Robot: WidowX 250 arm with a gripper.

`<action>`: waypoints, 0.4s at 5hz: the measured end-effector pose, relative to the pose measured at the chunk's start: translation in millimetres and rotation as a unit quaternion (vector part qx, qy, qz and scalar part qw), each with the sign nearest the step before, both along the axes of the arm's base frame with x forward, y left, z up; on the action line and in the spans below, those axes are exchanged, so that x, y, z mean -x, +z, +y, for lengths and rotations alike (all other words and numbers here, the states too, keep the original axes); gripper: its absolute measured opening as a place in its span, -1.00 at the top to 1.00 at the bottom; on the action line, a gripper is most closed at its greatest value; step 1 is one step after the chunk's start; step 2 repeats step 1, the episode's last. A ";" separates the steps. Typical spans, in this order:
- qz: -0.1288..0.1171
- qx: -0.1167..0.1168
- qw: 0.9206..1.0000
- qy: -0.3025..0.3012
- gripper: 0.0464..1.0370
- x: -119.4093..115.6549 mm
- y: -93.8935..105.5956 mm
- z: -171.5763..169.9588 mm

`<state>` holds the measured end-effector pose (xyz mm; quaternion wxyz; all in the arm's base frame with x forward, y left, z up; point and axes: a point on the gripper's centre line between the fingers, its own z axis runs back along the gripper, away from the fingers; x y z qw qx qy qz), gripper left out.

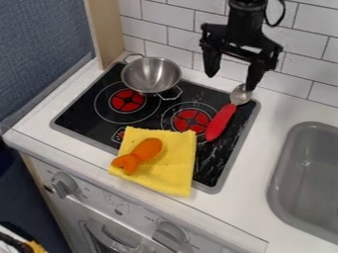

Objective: Move the red spoon to the top right of the burner

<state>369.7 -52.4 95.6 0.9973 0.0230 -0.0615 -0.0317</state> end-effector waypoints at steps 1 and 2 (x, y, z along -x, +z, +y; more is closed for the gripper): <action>0.004 0.002 1.000 -0.010 -0.92 7.2 1.2 0.1; 0.004 0.002 1.000 -0.010 -0.92 7.2 1.2 0.1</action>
